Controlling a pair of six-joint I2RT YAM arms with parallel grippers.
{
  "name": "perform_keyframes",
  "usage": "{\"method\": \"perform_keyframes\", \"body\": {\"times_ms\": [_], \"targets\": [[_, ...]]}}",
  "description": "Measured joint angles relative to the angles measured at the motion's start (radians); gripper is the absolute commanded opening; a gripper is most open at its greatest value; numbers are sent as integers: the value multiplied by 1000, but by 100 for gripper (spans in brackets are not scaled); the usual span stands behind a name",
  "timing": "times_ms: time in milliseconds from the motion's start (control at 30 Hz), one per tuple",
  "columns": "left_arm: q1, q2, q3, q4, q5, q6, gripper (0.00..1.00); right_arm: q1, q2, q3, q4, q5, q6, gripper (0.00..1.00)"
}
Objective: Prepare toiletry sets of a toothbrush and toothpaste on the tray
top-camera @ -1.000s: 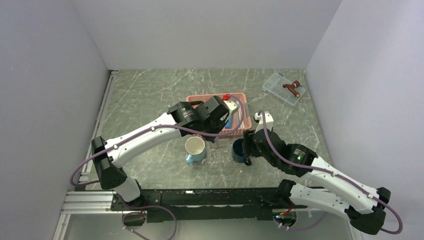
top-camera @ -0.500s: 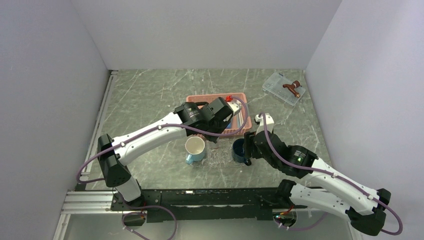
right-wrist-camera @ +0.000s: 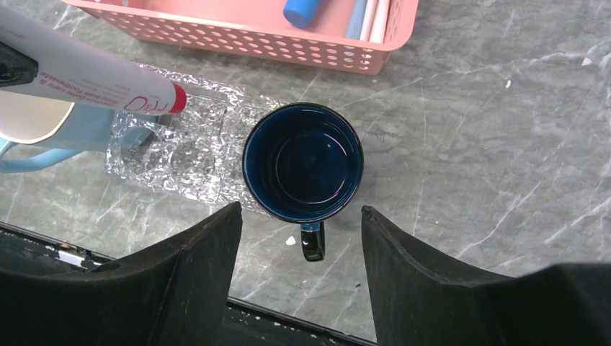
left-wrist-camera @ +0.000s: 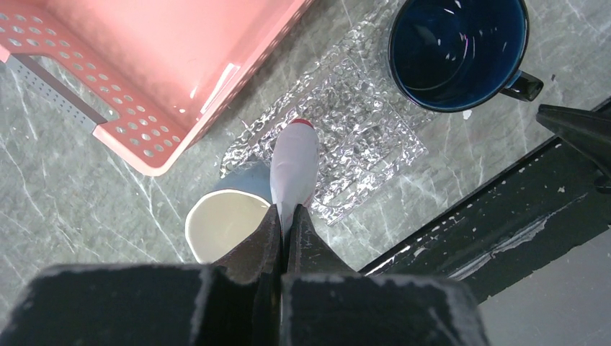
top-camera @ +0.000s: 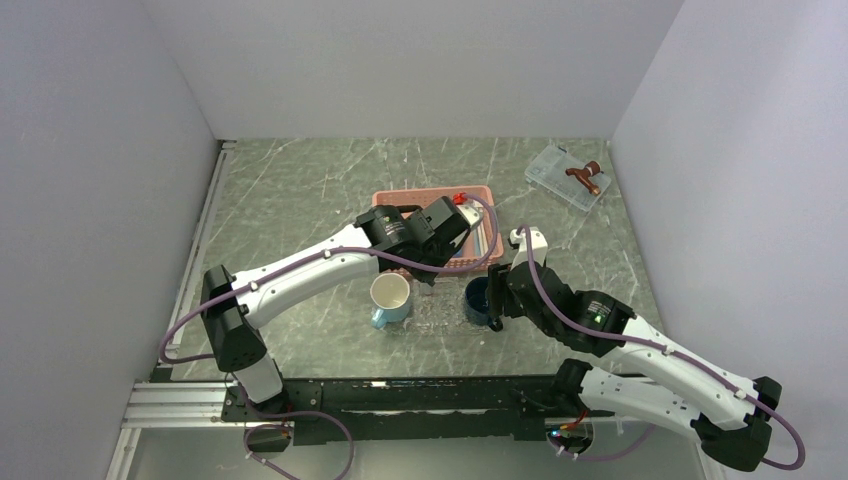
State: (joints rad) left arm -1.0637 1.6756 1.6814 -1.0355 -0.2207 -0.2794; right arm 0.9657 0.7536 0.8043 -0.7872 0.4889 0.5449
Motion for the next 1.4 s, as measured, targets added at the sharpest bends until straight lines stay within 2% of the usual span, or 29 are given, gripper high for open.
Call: {"method": "perform_keyframes", "body": {"times_ms": [1400], "targets": [[-9, 26, -40, 21, 21, -4, 0, 0, 20, -9, 2, 0, 2, 64]]}}
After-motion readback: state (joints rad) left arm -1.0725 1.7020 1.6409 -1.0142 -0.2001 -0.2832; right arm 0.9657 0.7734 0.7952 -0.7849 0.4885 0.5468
